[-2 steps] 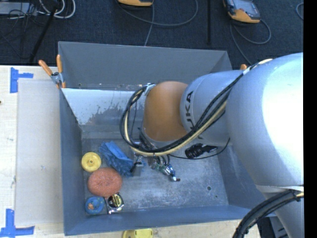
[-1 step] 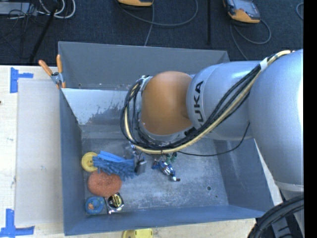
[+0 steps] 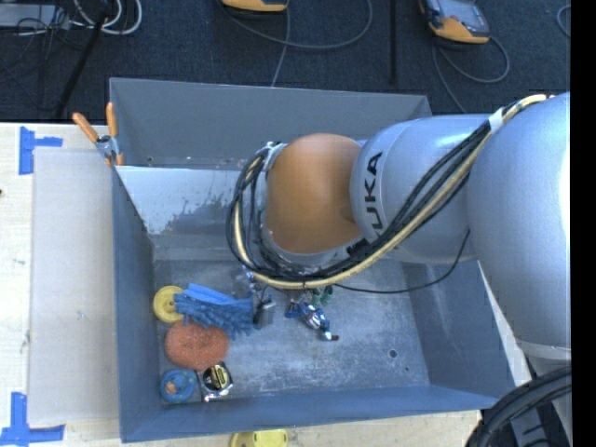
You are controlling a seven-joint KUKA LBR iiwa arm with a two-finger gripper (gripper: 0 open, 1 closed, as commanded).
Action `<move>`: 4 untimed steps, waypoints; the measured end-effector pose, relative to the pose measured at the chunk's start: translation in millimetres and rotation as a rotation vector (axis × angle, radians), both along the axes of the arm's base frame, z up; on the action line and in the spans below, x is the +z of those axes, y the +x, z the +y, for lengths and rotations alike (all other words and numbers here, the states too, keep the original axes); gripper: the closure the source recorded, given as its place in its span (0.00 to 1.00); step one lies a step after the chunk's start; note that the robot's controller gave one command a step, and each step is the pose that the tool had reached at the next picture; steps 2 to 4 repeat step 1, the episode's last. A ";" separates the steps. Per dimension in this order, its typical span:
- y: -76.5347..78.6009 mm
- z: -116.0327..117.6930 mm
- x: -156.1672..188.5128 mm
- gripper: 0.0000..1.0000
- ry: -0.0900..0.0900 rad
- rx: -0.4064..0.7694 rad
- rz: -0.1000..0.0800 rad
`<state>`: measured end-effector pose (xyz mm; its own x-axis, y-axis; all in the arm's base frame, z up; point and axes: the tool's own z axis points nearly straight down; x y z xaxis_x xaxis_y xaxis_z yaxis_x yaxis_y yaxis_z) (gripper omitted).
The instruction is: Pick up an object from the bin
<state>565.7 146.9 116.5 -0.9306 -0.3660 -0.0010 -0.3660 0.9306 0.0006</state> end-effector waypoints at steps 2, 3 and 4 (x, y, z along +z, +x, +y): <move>-5.0 23.0 106.5 1.00 0.000 0.015 0.000; -5.0 23.0 106.5 1.00 0.000 0.015 0.000; -5.0 23.0 106.5 1.00 0.000 0.015 0.000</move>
Offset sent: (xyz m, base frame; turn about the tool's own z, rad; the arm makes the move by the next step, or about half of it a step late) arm 0.0000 0.0000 0.0000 0.0000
